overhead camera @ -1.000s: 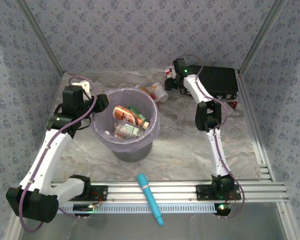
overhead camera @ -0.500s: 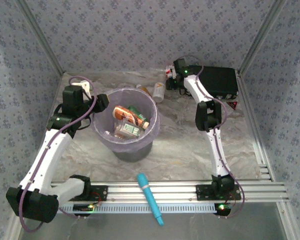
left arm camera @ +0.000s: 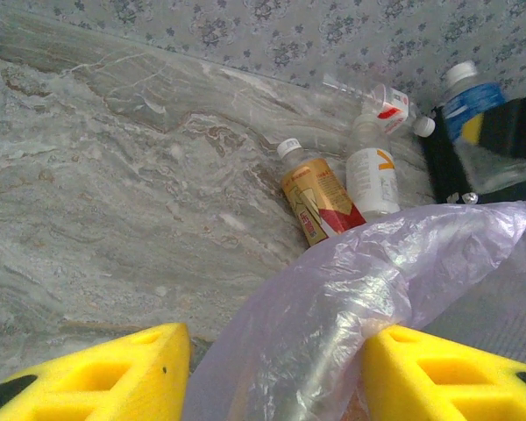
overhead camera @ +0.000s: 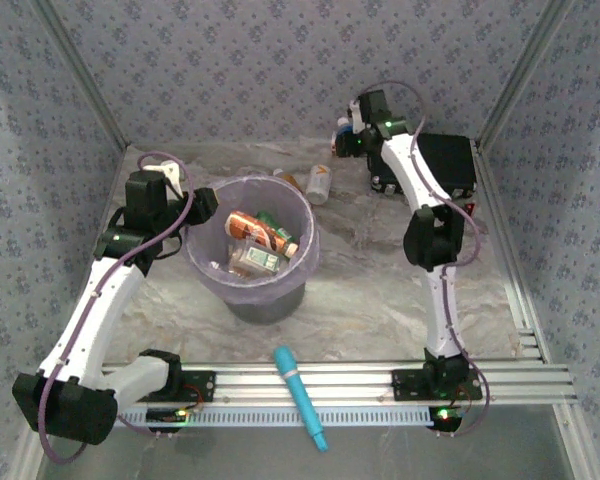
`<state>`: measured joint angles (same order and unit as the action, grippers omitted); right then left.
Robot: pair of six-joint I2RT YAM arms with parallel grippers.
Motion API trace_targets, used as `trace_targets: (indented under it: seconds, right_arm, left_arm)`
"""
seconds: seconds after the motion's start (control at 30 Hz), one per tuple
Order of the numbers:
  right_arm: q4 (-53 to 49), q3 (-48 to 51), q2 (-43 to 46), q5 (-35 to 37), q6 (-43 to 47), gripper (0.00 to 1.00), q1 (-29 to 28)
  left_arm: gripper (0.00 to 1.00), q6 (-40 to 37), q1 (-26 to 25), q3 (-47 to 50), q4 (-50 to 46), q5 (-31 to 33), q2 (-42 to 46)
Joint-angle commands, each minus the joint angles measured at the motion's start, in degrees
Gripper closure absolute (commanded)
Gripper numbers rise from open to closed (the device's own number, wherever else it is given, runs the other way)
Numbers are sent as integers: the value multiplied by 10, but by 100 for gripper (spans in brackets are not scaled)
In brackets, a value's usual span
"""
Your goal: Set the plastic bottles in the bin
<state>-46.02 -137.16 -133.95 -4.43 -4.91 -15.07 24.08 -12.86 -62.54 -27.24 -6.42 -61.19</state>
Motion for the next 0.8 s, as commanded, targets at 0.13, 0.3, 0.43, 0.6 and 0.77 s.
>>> trace_targets:
  seconds: [0.13,0.3,0.43,0.6,0.77]
  right_arm:
    - [-41,49,132,-47,27,49,-14]
    - [-78,58,212,-50,47,53,-48]
    - [-86,77,277,-57,68,53,-98]
    - [-81,101,337,-73,89,52,-173]
    - [-89,110,352,-85,99,52,-256]
  left_arm:
    - [46,-7,2,-29,-7,-1,-18]
    - [46,-8,2,-32,-3,-5,-21]
    - [46,-6,2,-30,0,-7,-23]
    - [46,-3,2,-28,2,-9,-20]
    - [46,1,2,-25,3,-5,-17]
